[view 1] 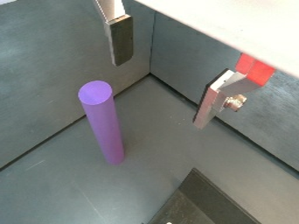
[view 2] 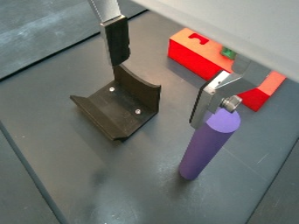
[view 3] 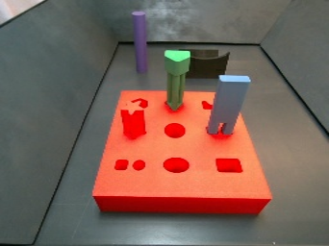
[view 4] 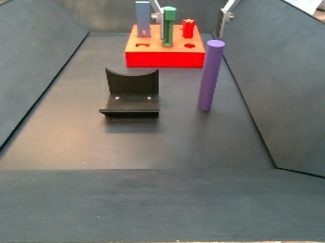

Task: Pick up the round object. Move up. Move to above the board. Insert the round object.
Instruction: Pick up the round object.

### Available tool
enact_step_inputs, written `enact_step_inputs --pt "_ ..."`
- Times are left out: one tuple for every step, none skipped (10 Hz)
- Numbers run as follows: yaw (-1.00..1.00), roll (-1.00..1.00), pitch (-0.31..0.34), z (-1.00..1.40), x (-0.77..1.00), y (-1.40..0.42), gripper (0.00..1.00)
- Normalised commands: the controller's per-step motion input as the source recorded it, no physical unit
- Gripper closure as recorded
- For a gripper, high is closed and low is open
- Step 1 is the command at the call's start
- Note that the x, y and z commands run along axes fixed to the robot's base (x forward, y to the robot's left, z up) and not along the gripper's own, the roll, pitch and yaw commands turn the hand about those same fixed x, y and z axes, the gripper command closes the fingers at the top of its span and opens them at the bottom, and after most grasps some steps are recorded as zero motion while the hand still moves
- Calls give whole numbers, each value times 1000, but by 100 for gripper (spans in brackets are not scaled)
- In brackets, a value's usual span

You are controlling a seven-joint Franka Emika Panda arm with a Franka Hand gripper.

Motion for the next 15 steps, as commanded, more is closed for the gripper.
enact_step_inputs --pt "26 0 26 0 0 0 0" --pt "0 -11 -16 -57 -11 0 0" --pt "29 4 -13 -146 -280 0 0" --pt "0 0 -149 0 -629 -154 0" --pt "11 0 -179 89 -600 -231 0" --pt "0 19 -216 83 -717 -286 0" --pt "0 20 -203 0 -637 -240 0" --pt "29 39 -183 -331 -443 -194 0" --pt "57 44 -113 -514 -91 -134 0" --pt "46 34 -53 -609 0 -83 0" --pt "3 29 -27 -620 97 -66 0" --pt "0 41 0 -554 177 -74 0" --pt "0 56 0 -491 194 -66 0" --pt "0 0 0 -414 123 -57 0" --pt "0 0 0 -83 0 -31 0"
